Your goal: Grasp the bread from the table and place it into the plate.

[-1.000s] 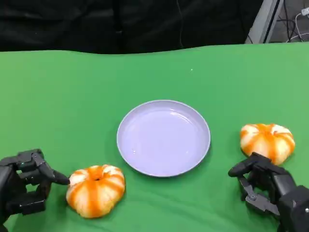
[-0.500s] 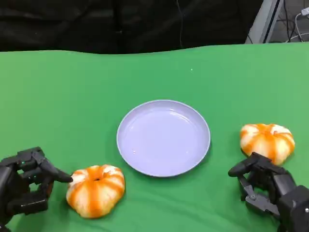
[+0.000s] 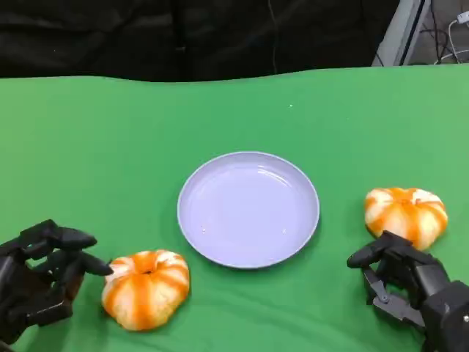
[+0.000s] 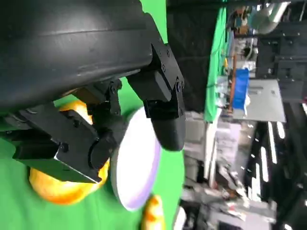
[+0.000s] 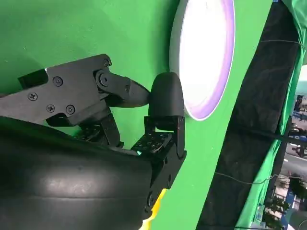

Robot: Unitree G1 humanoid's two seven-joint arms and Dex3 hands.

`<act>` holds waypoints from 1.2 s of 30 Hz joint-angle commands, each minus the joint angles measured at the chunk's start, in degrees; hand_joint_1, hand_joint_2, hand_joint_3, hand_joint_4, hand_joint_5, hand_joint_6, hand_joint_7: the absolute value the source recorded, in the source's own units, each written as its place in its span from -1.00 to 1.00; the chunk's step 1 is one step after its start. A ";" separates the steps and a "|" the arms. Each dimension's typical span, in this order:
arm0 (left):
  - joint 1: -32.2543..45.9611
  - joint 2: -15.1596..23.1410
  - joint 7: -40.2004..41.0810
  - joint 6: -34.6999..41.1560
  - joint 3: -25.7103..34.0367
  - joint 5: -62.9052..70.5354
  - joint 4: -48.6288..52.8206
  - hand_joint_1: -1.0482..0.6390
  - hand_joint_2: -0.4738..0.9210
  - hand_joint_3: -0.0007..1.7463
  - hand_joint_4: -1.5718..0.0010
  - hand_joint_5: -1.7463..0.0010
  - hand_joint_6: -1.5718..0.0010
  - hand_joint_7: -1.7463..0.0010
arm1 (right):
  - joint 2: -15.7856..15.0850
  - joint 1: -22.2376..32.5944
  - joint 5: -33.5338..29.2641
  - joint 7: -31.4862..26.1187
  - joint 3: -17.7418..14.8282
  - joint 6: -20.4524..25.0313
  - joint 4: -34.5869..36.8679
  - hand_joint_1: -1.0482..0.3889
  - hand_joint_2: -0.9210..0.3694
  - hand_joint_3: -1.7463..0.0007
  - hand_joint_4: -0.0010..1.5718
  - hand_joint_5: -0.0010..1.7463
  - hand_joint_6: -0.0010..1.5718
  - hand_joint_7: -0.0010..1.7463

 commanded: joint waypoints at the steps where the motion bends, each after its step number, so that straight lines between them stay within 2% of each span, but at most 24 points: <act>1: -0.23 0.91 -2.55 0.49 1.44 -1.19 0.36 -0.23 0.96 -0.91 -0.03 0.78 -0.04 0.93 | -1.14 0.71 0.25 0.15 -0.23 1.05 1.00 0.20 -0.89 0.27 -0.07 1.00 -0.09 0.51; 6: -0.36 0.82 -2.98 0.52 1.94 -1.00 0.54 -0.25 1.00 -0.97 -0.06 0.85 -0.05 0.96 | -1.14 0.71 0.25 0.15 -0.23 1.05 1.01 0.21 -0.90 0.28 -0.07 1.00 -0.09 0.52; 7: 0.04 1.41 -2.45 -2.18 1.10 0.99 0.84 -0.25 1.00 -0.97 -0.06 0.85 -0.05 0.96 | -1.08 0.67 0.28 0.16 -0.23 0.99 1.02 0.21 -0.90 0.28 -0.07 1.00 -0.09 0.52; 8: 0.33 1.88 -2.12 -4.59 0.37 2.68 1.12 -0.60 1.00 -0.94 0.35 0.94 0.32 0.99 | -1.01 0.65 0.38 0.26 -0.26 1.08 0.99 0.21 -0.90 0.28 -0.07 1.00 -0.09 0.52; 9: 0.56 2.18 -1.71 -6.59 -0.24 4.15 1.29 -0.73 1.00 -0.93 0.52 0.97 0.48 0.99 | -0.97 0.63 0.42 0.27 -0.27 1.14 0.98 0.21 -0.90 0.28 -0.08 1.00 -0.09 0.51; 10: 0.63 2.33 -1.56 -7.94 -0.63 5.09 1.43 -0.82 1.00 -0.92 0.64 0.99 0.59 1.00 | -0.96 0.62 0.35 0.15 -0.25 1.14 0.99 0.21 -0.90 0.28 -0.08 1.00 -0.09 0.51; 12: 0.55 2.49 -1.04 -9.85 -1.14 6.46 1.88 -0.86 1.00 -0.91 0.73 1.00 0.68 1.00 | -0.96 0.61 0.26 0.10 -0.20 1.19 0.95 0.21 -0.90 0.28 -0.08 1.00 -0.09 0.51; 17: 0.84 3.85 3.37 -15.74 -3.35 12.17 2.39 -0.94 1.00 -0.87 0.81 1.00 0.77 1.00 | -1.01 0.45 -0.07 -0.16 -0.05 1.23 1.11 0.21 -0.90 0.28 -0.08 1.00 -0.09 0.51; 24: 3.45 8.00 17.44 -22.23 -10.86 29.13 -3.27 -0.95 1.00 -0.89 0.89 0.99 0.80 0.99 | -0.79 0.33 0.01 -0.19 -0.05 1.21 1.15 0.21 -0.89 0.27 -0.08 1.00 -0.09 0.51; 27: 5.09 9.18 24.09 -19.48 -14.20 36.72 -8.54 -0.95 1.00 -0.91 0.90 1.00 0.79 0.99 | -0.63 0.23 0.14 -0.31 -0.14 1.36 1.27 0.22 -0.89 0.27 -0.08 1.00 -0.09 0.51; 31: 6.79 10.72 30.97 -15.31 -17.38 43.91 -14.28 -1.00 1.00 -0.76 0.92 0.99 0.80 1.00 | -0.67 0.25 -0.23 -0.71 0.04 1.44 1.16 0.21 -0.90 0.27 -0.08 1.00 -0.09 0.51; 32: 7.15 11.59 33.19 -13.21 -18.75 48.19 -17.33 -1.00 1.00 -0.69 0.92 0.99 0.79 0.99 | -0.66 0.23 -0.29 -0.77 0.08 1.44 1.17 0.21 -0.90 0.27 -0.08 1.00 -0.09 0.51; 33: 7.48 12.30 35.01 -11.46 -19.91 51.41 -19.77 -1.00 1.00 -0.54 0.91 0.99 0.78 0.99 | -0.65 0.21 -0.33 -0.81 0.11 1.43 1.17 0.21 -0.90 0.27 -0.08 1.00 -0.09 0.51; 36: 8.44 13.52 38.89 -7.17 -22.53 57.08 -25.24 -1.00 1.00 -0.36 0.88 0.98 0.76 0.99 | -0.61 0.17 -0.32 -0.92 0.14 1.55 1.13 0.20 -0.90 0.28 -0.07 1.00 -0.10 0.51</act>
